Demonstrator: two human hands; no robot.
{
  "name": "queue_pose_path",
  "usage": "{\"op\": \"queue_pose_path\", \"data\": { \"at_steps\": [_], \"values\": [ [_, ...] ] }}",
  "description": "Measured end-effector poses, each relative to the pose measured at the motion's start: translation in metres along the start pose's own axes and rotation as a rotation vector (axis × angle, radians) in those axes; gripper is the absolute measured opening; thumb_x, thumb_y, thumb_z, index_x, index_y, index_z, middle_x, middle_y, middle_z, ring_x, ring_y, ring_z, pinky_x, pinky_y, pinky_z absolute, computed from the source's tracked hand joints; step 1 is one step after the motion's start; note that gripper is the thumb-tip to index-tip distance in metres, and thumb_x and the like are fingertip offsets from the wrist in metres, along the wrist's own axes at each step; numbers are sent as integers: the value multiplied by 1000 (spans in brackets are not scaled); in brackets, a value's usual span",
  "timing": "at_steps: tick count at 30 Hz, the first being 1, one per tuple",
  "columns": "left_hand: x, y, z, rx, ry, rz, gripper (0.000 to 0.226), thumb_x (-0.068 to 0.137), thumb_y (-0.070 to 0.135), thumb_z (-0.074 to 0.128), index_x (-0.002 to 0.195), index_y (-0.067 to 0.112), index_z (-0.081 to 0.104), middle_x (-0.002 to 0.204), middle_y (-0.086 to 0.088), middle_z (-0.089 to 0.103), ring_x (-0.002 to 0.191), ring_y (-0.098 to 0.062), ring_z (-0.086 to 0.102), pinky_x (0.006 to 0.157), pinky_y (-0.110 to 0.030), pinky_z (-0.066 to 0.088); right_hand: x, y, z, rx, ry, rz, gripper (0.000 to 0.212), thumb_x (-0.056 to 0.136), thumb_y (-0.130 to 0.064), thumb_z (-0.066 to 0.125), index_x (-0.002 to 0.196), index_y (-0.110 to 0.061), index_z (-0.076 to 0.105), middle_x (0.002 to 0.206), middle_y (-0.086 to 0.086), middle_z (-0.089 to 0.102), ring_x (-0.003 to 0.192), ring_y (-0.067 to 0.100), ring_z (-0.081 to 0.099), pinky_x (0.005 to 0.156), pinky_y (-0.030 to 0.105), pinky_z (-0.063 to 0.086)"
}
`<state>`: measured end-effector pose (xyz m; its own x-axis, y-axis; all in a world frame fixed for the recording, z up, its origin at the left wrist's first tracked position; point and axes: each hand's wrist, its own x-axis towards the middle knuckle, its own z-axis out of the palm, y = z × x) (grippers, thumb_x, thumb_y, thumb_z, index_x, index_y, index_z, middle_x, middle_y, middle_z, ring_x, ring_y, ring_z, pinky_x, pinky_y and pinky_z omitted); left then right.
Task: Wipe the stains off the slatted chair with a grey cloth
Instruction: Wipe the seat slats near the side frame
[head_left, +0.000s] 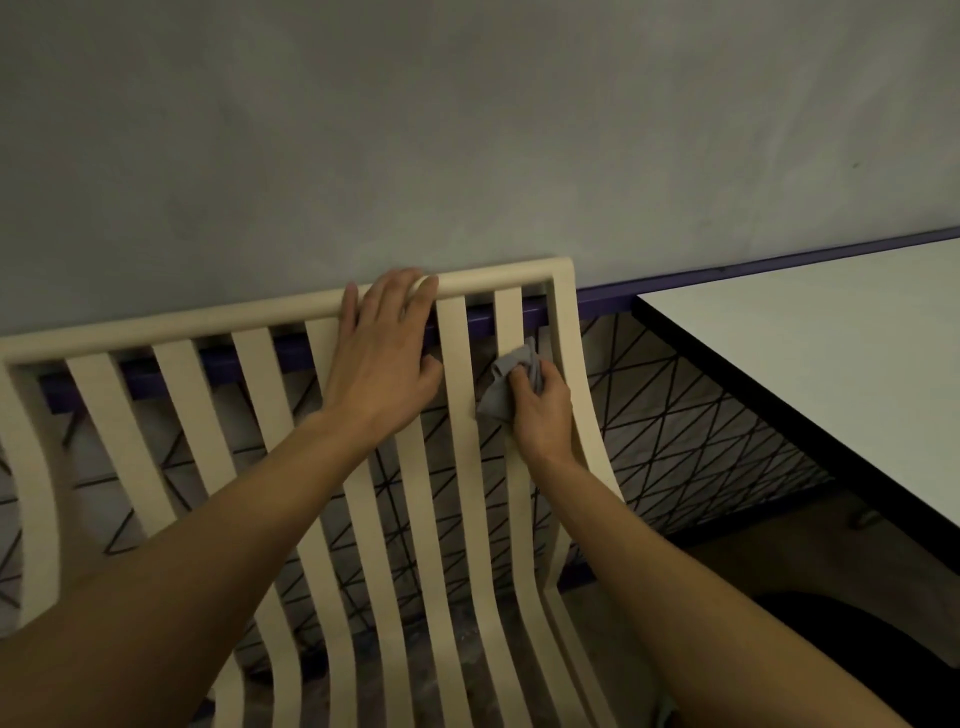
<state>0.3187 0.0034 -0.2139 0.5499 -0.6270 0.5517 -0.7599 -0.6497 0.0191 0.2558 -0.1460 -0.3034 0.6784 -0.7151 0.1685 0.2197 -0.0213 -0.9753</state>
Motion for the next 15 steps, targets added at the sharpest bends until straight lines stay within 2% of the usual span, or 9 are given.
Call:
{"op": "queue_pose_path", "data": {
  "at_steps": [3, 5, 7, 11, 15],
  "values": [
    [2, 5, 1, -9, 0, -8, 73, 83, 21, 54, 149, 17, 23, 154, -4, 24, 146, -21, 15, 120, -50, 5, -15, 20, -6, 4, 27, -4, 16, 100, -18, 48, 114, -20, 56, 103, -1, 62, 99, 9, 61, 81, 11, 49],
    [6, 8, -2, -6, 26, -4, 74, 83, 22, 55, 149, 16, 23, 154, -4, 24, 146, -21, 14, 120, -51, 5, -15, 25, -11, -14, 43, -10, 18, 101, -18, 48, 116, -16, 57, 103, 0, 63, 98, 9, 61, 79, 9, 49],
    [14, 8, -8, 13, 66, 4, 76, 83, 23, 57, 150, 15, 21, 154, -5, 23, 147, -22, 13, 120, -51, 4, -13, 27, -14, -3, 44, -11, 20, 100, -18, 48, 117, -13, 58, 102, 0, 64, 97, 10, 62, 79, 10, 50],
    [18, 2, -13, 50, 110, 26, 75, 83, 23, 55, 149, 15, 21, 154, -7, 23, 147, -24, 13, 120, -53, 5, -25, 44, -14, 72, -1, 62, 16, 101, -16, 47, 110, -22, 58, 102, -4, 65, 98, 6, 63, 86, 16, 51],
    [8, -1, 1, 56, 139, 2, 69, 87, 27, 52, 149, 16, 22, 153, -7, 25, 146, -25, 15, 120, -53, 5, -53, 79, -24, 58, -13, 156, 24, 102, -18, 45, 122, -13, 56, 111, -1, 64, 107, 10, 61, 95, 22, 48]
  ]
}}
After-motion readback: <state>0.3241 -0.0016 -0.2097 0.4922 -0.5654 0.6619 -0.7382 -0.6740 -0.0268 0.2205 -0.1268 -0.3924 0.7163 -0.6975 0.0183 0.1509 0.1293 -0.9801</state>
